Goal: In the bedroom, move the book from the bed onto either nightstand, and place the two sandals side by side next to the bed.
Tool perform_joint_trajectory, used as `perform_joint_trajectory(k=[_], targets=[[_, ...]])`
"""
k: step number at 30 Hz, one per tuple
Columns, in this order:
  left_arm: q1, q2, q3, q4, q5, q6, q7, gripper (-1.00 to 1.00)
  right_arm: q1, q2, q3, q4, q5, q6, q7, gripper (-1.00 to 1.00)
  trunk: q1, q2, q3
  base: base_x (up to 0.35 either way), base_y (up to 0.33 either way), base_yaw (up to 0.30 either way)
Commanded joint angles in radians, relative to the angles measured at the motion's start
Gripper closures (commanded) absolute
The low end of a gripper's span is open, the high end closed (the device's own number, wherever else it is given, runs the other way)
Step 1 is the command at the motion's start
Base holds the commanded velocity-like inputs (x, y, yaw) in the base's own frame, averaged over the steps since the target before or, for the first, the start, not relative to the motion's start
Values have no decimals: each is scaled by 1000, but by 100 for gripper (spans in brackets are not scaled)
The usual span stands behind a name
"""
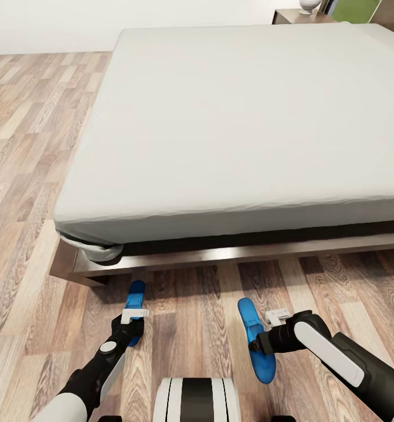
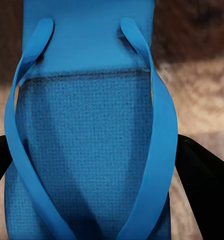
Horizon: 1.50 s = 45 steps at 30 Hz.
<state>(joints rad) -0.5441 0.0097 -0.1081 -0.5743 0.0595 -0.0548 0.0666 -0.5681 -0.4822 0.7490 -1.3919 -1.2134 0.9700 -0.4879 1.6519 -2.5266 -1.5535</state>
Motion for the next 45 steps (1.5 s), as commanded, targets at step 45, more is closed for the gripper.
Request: perform_joint_trajectory(k=[45], targets=[[0,1,-7,-28,4,-3,7,100,0,-1,1,1,-11,0,-12,100,1,-1,-12,0,0,0]])
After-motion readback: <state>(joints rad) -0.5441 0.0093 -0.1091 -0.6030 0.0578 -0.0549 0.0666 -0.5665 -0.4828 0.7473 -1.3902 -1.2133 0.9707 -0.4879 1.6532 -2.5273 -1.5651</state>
